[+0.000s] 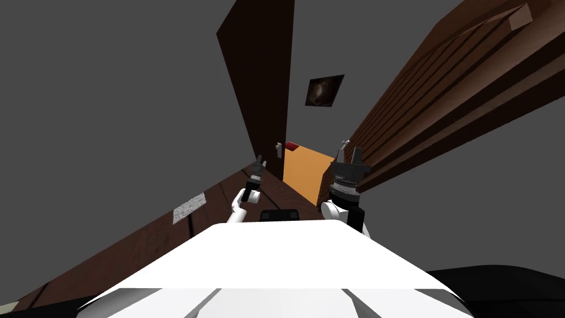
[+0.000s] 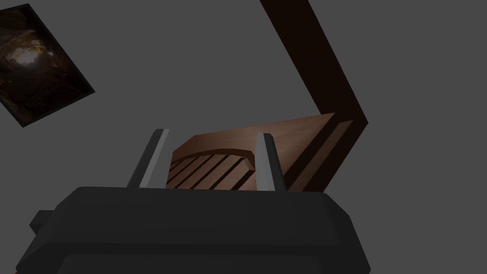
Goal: Push the door open
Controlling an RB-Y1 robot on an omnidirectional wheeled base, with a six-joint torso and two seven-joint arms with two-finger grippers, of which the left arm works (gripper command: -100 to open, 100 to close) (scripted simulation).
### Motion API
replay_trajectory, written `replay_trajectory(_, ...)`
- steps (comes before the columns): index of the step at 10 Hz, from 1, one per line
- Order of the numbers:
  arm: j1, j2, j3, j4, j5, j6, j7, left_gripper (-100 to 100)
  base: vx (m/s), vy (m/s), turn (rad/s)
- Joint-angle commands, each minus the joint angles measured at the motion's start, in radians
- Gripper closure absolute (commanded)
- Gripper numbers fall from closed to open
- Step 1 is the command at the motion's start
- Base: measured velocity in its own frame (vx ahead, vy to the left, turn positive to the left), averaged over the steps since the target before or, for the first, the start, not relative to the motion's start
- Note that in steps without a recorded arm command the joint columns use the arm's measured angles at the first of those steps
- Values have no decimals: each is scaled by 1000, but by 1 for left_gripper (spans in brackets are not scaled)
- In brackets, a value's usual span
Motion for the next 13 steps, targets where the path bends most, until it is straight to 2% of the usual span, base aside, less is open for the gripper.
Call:
replay_trajectory(1, -40, 6, -16, 50, -1, 12, 14, -100, 87, 84, -32)
replay_trajectory(2, -40, 6, -16, 51, -1, 12, 14, -100, 58, 54, -18)
replay_trajectory(7, -145, 7, -72, 206, -8, 23, 41, -100, 79, 83, -33)
replay_trajectory(8, -145, 7, -72, 210, -8, 23, 41, -100, 61, 59, -12)
replay_trajectory(13, -246, 3, -126, 357, -16, 35, 67, -100, 80, 78, -31)
